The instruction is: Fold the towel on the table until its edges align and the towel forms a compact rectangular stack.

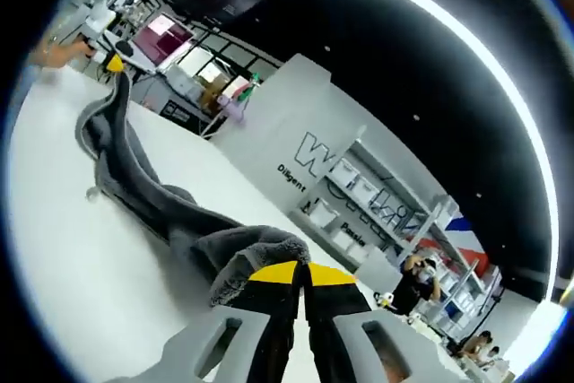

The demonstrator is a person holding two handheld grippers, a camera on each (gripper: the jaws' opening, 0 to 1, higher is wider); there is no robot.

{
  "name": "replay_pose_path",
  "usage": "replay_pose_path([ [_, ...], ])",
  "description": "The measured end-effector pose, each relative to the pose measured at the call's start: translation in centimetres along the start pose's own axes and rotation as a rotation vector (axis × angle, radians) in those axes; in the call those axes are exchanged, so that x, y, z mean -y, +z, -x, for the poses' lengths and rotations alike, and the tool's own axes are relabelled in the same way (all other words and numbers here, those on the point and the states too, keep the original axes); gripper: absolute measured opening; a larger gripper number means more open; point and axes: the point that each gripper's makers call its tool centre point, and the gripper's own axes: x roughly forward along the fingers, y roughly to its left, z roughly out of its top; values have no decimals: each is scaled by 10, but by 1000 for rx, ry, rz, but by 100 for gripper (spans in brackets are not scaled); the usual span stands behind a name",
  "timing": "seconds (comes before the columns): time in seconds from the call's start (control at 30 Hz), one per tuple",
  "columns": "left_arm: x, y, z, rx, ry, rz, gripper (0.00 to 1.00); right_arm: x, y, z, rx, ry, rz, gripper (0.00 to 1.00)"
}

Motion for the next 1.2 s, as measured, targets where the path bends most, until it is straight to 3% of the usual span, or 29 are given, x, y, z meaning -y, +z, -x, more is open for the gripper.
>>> replay_pose_path([
  [0.2,-1,16,2,-1,4,-24,2,12,8,-6,-4,-30,108,0],
  [0.47,-4,32,7,12,19,-38,2,40,17,-5,-8,-95,176,0],
  [0.9,-23,75,24,76,85,-28,2,93,31,1,-33,-194,228,0],
  [1.2,-31,106,37,122,116,-41,2,120,40,16,-32,-256,255,0],
])
